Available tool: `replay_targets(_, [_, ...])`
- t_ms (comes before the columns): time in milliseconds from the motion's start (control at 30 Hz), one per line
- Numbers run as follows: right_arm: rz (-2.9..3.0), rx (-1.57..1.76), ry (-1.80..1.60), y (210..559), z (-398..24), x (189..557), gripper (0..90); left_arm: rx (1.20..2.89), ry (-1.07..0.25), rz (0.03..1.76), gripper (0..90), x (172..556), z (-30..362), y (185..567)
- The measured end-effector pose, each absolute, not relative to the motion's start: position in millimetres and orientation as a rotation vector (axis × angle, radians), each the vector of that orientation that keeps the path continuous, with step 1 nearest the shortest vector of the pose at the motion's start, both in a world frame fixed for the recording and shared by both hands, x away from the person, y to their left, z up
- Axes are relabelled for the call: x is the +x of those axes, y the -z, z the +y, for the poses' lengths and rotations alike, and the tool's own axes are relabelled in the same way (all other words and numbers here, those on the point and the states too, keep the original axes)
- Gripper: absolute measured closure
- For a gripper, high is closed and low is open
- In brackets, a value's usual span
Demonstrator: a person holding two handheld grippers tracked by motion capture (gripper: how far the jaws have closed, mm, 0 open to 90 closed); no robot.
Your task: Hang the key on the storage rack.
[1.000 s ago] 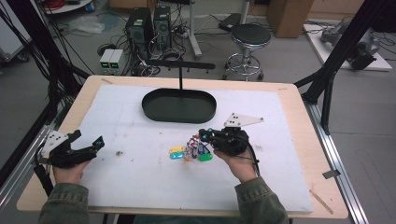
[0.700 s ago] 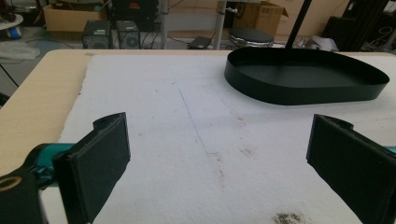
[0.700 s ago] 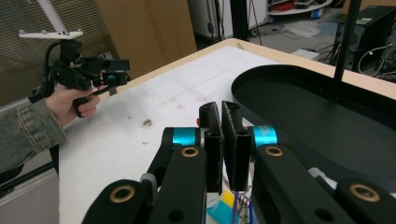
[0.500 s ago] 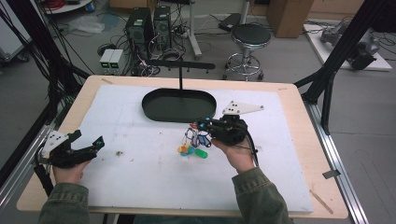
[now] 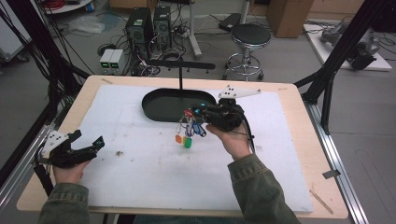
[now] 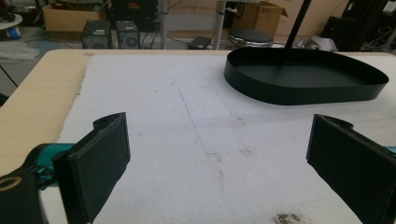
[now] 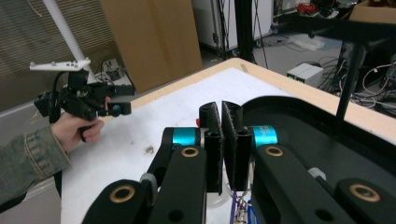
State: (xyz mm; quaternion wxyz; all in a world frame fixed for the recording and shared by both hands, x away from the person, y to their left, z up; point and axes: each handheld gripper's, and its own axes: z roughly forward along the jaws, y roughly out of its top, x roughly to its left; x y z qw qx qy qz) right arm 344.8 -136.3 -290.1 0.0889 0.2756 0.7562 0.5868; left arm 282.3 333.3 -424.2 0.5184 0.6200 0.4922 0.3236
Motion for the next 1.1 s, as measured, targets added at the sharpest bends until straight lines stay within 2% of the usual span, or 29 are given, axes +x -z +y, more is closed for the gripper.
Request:
replay_targets(600, [2.201,0.875,-1.793,258,-127,384,87.7,1.49,-0.77,1.179,6.7,283,333,425])
replay_targets(1100, [2.192,0.902,-1.795,244,-124,403,87.7,1.494,-0.771,1.177,6.7,283,333,425])
